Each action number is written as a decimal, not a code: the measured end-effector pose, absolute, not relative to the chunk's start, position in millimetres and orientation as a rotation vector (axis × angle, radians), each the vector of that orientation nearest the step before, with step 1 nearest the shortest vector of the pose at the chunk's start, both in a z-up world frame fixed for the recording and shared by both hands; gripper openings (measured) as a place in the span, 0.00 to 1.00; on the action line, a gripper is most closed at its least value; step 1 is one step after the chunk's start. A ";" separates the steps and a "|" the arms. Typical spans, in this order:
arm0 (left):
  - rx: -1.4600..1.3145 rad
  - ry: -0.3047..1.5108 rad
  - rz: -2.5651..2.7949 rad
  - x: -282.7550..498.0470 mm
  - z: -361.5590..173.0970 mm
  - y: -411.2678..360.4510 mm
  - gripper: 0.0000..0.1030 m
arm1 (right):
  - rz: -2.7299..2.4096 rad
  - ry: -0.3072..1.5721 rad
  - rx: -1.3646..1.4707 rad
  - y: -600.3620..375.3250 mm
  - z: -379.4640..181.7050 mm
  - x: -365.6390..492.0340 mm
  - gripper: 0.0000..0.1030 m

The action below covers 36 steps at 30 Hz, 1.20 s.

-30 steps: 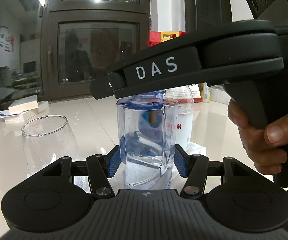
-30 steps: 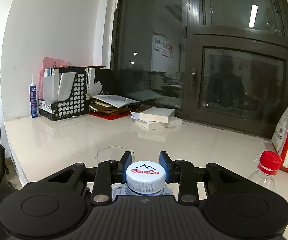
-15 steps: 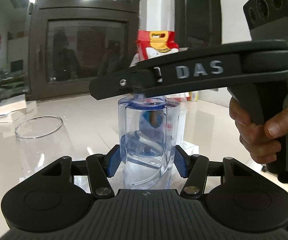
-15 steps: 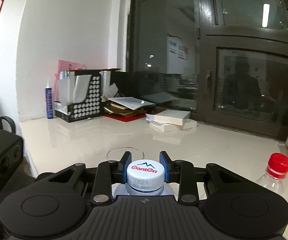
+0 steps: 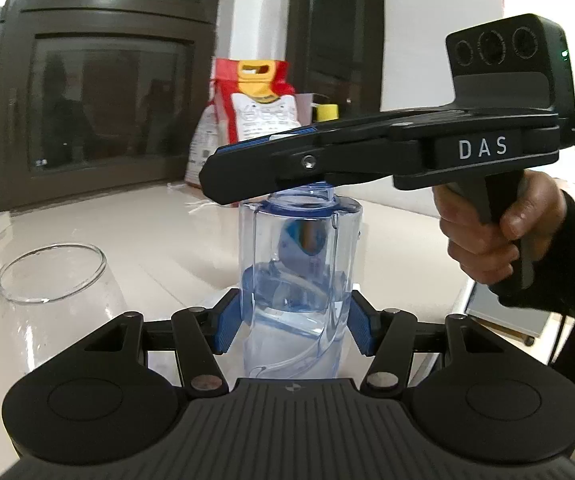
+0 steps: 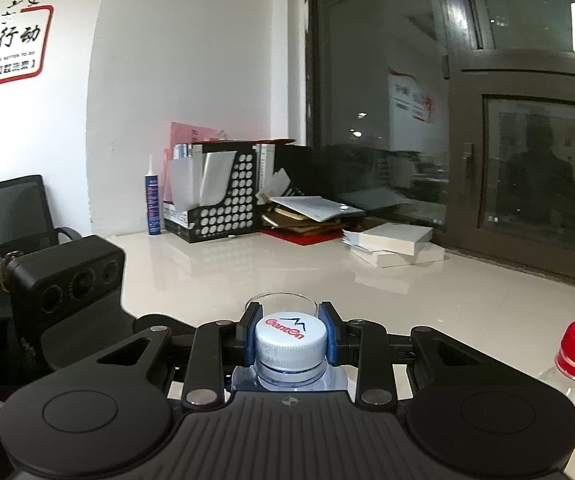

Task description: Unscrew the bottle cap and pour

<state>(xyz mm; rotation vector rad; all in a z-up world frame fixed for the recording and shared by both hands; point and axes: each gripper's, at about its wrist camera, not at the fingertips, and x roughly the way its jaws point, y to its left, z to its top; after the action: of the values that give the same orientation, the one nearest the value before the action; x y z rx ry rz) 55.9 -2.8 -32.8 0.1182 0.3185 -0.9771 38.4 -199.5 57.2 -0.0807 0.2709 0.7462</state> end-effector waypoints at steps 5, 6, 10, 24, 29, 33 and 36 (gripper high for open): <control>0.119 0.314 -0.951 48.9 -33.8 -4.1 0.57 | 0.746 0.266 -0.071 -198.8 57.3 38.7 0.33; 0.124 0.311 -0.936 45.7 -34.0 -5.5 0.57 | 0.737 0.264 -0.073 -197.6 57.4 38.1 0.33; 0.123 0.307 -0.882 40.3 -34.5 -10.4 0.56 | 0.691 0.261 -0.074 -191.7 56.8 38.4 0.33; 0.119 0.275 -0.685 11.5 -36.1 -37.7 0.57 | 0.568 0.267 -0.083 -176.2 49.5 43.2 0.35; 0.111 0.269 -0.667 9.0 -34.8 -41.6 0.57 | 0.528 0.269 -0.086 -171.0 46.8 44.8 0.27; 0.096 0.271 -0.663 10.0 -34.1 -40.9 0.57 | 0.496 0.270 -0.088 -166.9 44.6 46.1 0.22; 0.087 0.273 -0.662 10.5 -32.6 -41.1 0.57 | 0.472 0.271 -0.090 -163.8 43.0 47.1 0.21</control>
<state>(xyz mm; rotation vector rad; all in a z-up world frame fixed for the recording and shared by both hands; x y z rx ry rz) 10.5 -41.1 -32.6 0.0872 0.2728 -0.6616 47.1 -163.8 43.0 -0.0895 0.2712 0.4716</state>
